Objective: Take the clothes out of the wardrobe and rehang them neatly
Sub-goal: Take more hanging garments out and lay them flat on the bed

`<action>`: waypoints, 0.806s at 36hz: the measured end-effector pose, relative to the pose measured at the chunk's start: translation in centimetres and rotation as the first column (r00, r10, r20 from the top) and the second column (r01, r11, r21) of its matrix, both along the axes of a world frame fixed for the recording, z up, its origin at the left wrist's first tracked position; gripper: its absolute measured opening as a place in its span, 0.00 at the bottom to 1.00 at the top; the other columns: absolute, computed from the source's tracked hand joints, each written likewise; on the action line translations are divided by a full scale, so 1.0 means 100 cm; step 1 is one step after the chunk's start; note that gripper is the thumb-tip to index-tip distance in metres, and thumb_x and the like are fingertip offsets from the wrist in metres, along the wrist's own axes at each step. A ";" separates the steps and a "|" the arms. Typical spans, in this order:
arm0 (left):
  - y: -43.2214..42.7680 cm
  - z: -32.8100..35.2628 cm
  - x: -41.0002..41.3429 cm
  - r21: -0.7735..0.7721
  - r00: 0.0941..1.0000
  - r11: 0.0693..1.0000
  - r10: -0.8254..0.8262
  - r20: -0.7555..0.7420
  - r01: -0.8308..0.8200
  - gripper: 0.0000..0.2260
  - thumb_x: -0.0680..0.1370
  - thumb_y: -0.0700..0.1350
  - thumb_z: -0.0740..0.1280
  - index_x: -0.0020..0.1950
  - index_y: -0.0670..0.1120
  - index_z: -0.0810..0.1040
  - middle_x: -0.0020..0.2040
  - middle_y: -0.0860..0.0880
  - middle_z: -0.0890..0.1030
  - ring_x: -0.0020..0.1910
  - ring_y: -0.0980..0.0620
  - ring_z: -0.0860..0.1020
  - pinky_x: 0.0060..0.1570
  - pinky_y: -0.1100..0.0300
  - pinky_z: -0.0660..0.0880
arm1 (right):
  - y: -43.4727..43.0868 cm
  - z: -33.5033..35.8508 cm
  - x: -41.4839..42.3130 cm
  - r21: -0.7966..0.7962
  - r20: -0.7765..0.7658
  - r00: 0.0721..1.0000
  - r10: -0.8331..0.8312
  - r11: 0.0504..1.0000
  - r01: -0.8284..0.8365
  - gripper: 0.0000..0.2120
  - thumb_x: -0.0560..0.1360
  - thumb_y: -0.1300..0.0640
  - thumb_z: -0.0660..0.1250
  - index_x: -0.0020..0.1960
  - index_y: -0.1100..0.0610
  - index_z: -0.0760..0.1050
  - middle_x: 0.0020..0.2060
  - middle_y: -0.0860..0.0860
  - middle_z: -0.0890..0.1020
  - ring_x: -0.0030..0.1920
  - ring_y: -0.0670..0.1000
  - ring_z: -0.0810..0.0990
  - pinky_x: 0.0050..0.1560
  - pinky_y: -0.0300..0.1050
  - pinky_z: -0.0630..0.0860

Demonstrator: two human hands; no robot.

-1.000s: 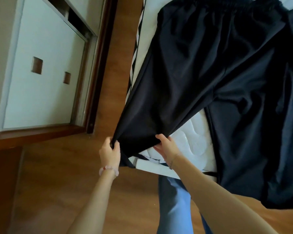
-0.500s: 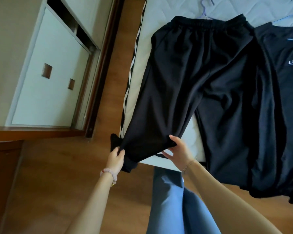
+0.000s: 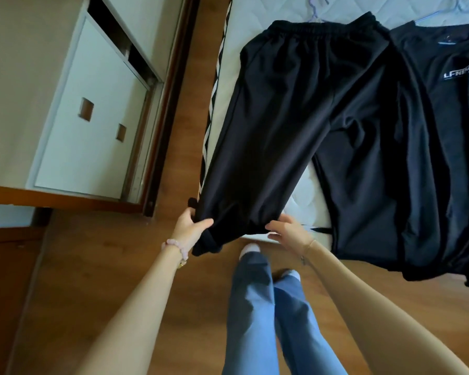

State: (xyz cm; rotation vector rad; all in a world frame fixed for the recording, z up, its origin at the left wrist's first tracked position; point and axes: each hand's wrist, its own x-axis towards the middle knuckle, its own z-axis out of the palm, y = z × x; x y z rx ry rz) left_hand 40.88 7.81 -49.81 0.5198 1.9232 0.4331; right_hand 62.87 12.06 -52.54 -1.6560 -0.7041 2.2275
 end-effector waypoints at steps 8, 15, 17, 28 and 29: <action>-0.034 -0.028 -0.005 -0.295 0.919 0.905 -0.361 -0.158 0.305 0.22 0.79 0.43 0.60 0.73 0.42 0.62 0.69 0.42 0.71 0.66 0.41 0.72 0.59 0.53 0.71 | -0.030 -0.008 -0.010 0.180 0.282 0.954 0.098 0.972 -0.153 0.05 0.74 0.55 0.69 0.42 0.56 0.78 0.27 0.40 0.79 0.30 0.39 0.76 0.29 0.24 0.68; -0.043 -0.007 -0.050 -0.117 0.889 0.907 -0.420 -0.183 0.404 0.16 0.82 0.44 0.53 0.63 0.38 0.73 0.60 0.38 0.77 0.58 0.38 0.76 0.53 0.53 0.71 | -0.050 0.022 -0.024 0.338 0.237 0.962 -0.137 0.940 0.050 0.13 0.73 0.54 0.69 0.56 0.57 0.79 0.51 0.49 0.84 0.53 0.45 0.81 0.58 0.41 0.74; -0.047 0.006 -0.067 -0.015 0.909 0.919 -0.393 -0.139 0.394 0.15 0.81 0.44 0.53 0.54 0.35 0.75 0.51 0.39 0.79 0.50 0.40 0.77 0.46 0.54 0.68 | -0.056 0.039 -0.027 0.370 0.187 0.957 -0.221 0.918 0.140 0.07 0.74 0.56 0.68 0.51 0.54 0.80 0.47 0.47 0.85 0.50 0.43 0.82 0.55 0.38 0.77; -0.046 0.022 -0.083 0.073 0.960 0.986 -0.160 0.231 0.147 0.07 0.77 0.47 0.58 0.44 0.46 0.73 0.43 0.44 0.75 0.46 0.46 0.74 0.46 0.53 0.72 | -0.094 0.077 -0.043 0.190 0.072 0.972 -0.222 0.960 0.205 0.07 0.75 0.58 0.65 0.51 0.58 0.80 0.46 0.51 0.86 0.49 0.48 0.83 0.55 0.43 0.75; -0.049 0.020 -0.079 0.031 0.942 0.998 -0.057 0.330 0.050 0.07 0.79 0.46 0.58 0.49 0.45 0.74 0.47 0.44 0.76 0.49 0.46 0.75 0.47 0.53 0.74 | -0.101 0.074 -0.046 0.167 0.054 0.972 -0.229 0.962 0.217 0.07 0.75 0.58 0.65 0.52 0.56 0.79 0.48 0.49 0.85 0.50 0.46 0.82 0.55 0.41 0.74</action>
